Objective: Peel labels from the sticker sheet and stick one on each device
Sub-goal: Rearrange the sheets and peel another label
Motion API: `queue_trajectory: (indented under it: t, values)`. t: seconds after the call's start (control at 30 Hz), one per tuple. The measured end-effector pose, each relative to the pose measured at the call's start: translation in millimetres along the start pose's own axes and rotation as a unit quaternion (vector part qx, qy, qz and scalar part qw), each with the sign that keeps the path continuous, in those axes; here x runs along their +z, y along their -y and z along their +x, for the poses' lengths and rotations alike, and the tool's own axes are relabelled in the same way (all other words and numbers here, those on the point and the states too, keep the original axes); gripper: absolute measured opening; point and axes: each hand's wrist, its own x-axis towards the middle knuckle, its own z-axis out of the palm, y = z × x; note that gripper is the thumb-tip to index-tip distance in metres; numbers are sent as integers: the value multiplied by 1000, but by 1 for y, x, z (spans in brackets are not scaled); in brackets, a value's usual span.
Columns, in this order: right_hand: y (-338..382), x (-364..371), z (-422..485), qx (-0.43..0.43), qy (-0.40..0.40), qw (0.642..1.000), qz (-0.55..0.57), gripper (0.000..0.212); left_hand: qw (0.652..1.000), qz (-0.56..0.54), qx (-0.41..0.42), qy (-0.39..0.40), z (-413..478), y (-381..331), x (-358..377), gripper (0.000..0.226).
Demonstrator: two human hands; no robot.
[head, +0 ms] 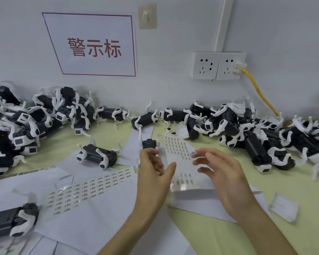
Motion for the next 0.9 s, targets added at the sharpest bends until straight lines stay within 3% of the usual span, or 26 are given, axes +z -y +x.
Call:
queue_trajectory:
  t: [0.07, 0.23, 0.4, 0.47, 0.5, 0.57, 0.63, 0.73, 0.83, 0.9]
  values:
    - [1, -1, 1, 21, 0, 999, 29, 24, 999, 0, 54, 0, -1, -4, -2, 28]
    - [1, 2, -1, 31, 15, 999, 38, 31, 985, -80, 48, 144, 0, -19, -6, 13]
    - [1, 5, -3, 24, 30, 999, -7, 21, 986, -105, 48, 124, -1, -16, -6, 8]
    - [-2, 7, -5, -17, 8, 994, -103, 21, 988, -83, 71, 113, 0, -15, -7, 10]
    - [-4, 7, -5, -68, -15, 978, -199, 18, 988, -60, 87, 110, 0, -15, -6, 11]
    - [-11, 4, -5, -199, -60, 894, -398, 12, 986, 17, 127, 106, -2, -13, -6, 11]
    - [-14, 1, -4, -297, -78, 829, -467, 13, 969, 128, 186, 104, -2, -8, -8, 10]
    - [-15, -1, -2, -374, -42, 791, -482, 9, 922, 256, 273, 103, -2, -4, -10, 10]
    - [-19, 2, -1, -383, -22, 769, -512, 5, 885, 317, 327, 96, -2, -2, -10, 14]
    - [-19, 1, -1, -371, -20, 773, -514, 5, 871, 339, 343, 91, 0, -1, -10, 14]
